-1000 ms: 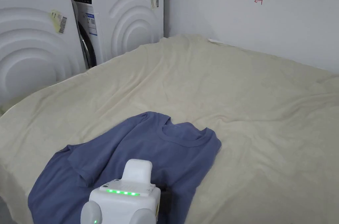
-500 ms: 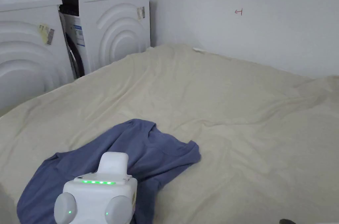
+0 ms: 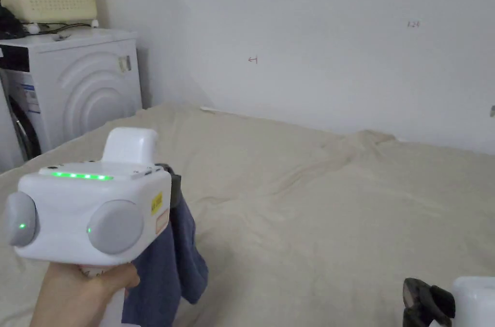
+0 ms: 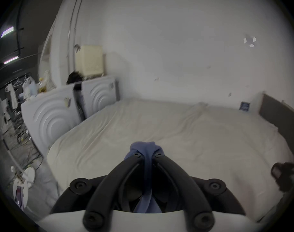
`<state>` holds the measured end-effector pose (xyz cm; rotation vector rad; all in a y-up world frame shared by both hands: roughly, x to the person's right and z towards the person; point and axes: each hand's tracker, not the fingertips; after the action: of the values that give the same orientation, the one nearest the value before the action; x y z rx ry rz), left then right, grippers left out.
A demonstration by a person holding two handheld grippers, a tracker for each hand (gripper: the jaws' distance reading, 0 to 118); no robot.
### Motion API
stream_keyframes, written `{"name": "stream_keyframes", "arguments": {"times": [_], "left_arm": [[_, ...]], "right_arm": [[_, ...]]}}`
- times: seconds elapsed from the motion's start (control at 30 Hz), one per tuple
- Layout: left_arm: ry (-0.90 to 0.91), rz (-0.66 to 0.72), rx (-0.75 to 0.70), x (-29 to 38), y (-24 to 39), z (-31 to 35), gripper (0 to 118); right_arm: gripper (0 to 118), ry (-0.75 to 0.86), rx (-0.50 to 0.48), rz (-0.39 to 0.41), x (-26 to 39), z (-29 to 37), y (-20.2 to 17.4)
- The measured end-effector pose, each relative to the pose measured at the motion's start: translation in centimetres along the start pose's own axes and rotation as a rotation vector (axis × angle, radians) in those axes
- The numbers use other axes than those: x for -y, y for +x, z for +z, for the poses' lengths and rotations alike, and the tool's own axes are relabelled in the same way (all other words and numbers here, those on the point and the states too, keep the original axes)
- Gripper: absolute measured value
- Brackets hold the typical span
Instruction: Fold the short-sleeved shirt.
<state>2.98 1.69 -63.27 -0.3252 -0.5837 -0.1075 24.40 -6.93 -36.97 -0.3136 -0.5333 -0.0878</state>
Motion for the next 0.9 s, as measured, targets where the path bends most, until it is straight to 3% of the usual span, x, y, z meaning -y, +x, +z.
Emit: {"name": "stream_keyframes", "arguments": {"times": [0.27,0.33,0.47,0.53,0.63,0.77,0.9], "left_arm": [[0.135,-0.140,0.383,-5.0,14.4,4.0,7],[0.137,-0.121,0.496,-5.4,17.7,4.6,7],[0.119,-0.111,0.676,-3.6,22.9,5.5,7],[0.022,-0.086,0.756,-0.9,25.3,4.8,7],[-0.154,-0.189,0.746,4.7,28.6,2.9,7],[-0.404,-0.196,0.768,12.9,31.2,0.5,7],[-0.493,-0.258,0.720,17.9,32.4,-0.5,7]], "right_arm": [[0,0.064,0.197,-0.027,-0.5,6.5,7.3],[0,0.069,0.243,-0.045,-0.6,7.9,9.1],[0,0.082,0.330,-0.060,-0.4,10.2,12.0],[0,0.076,0.336,-0.076,-0.1,11.0,13.3],[0,0.052,0.359,-0.097,0.7,11.2,14.7],[0,-0.010,0.369,-0.104,2.3,10.1,15.5],[0,-0.081,0.339,-0.097,3.9,8.4,15.2]]}}
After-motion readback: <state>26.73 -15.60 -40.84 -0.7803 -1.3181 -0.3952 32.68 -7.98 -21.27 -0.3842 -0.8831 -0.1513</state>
